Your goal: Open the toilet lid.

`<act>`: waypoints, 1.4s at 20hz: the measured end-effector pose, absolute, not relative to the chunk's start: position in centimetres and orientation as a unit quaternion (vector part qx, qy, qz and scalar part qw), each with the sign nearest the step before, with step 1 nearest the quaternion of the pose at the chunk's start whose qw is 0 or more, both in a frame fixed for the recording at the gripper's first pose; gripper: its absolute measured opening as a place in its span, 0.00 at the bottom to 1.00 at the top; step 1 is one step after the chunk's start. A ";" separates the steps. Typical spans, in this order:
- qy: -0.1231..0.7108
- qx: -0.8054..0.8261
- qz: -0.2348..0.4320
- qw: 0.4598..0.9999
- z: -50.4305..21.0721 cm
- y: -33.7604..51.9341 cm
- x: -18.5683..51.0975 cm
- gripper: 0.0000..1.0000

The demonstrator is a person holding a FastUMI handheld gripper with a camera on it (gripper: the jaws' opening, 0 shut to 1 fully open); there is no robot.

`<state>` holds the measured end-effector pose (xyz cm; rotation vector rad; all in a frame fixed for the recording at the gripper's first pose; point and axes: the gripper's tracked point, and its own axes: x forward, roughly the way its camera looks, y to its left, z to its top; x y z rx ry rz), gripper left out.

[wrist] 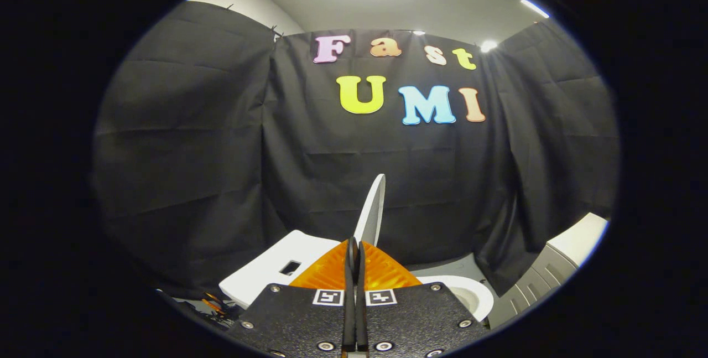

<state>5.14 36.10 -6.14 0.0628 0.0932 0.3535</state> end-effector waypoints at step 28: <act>0.059 0.025 0.264 0.963 -6.6 50.2 2.9 0.04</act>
